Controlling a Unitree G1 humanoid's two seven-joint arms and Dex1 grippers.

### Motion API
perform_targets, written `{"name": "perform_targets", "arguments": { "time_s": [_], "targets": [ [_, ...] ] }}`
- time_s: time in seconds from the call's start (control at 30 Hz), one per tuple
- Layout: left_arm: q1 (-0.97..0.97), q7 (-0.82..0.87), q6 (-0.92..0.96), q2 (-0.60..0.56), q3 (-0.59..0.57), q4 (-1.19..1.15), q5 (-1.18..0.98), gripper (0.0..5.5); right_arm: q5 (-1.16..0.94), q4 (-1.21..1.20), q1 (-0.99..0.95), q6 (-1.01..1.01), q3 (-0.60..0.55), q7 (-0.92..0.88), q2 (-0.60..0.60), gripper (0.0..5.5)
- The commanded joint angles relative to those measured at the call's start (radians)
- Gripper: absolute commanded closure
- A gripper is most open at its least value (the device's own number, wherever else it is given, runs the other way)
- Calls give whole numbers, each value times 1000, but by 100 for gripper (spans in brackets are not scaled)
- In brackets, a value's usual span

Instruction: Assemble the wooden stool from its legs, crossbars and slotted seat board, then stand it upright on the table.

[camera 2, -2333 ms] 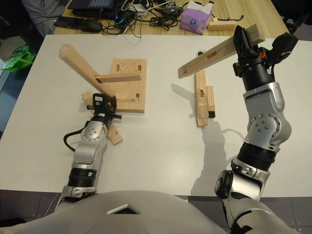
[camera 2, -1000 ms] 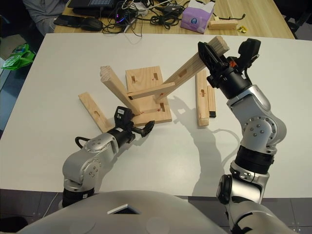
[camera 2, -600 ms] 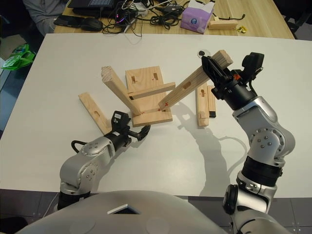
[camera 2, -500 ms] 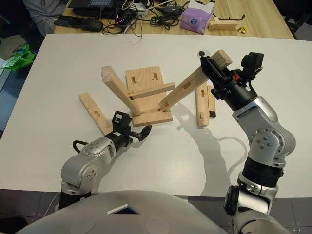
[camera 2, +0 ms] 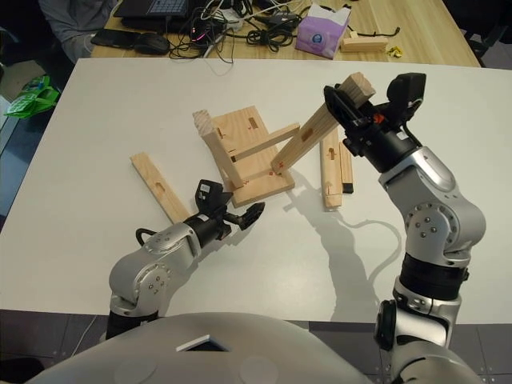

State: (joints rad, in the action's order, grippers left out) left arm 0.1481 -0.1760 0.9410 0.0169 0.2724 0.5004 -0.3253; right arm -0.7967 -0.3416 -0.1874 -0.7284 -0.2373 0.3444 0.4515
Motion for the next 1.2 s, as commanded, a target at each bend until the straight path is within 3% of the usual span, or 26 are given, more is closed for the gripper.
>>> {"name": "perform_targets", "arguments": {
  "time_s": [0.03, 0.23, 0.6, 0.93, 1.2],
  "targets": [
    [-22, 19, -22, 19, -15, -32, -2, 55, 43, -4, 12, -102, 32, -47, 47, 450],
    [-38, 37, -43, 31, -21, -46, 6, 55, 80, 41, -19, -159, 81, -114, 40, 450],
    [-99, 51, -78, 37, -22, -90, 12, 55, 48, 168, -14, -175, 54, -94, 35, 450],
    [-138, 33, -213, 94, 5, -282, 7, 55, 77, 166, -67, -149, 98, -38, 66, 450],
    [-165, 20, -288, 51, 52, -348, 58, 55, 87, 174, -80, -154, 114, -22, 64, 450]
  ]
}}
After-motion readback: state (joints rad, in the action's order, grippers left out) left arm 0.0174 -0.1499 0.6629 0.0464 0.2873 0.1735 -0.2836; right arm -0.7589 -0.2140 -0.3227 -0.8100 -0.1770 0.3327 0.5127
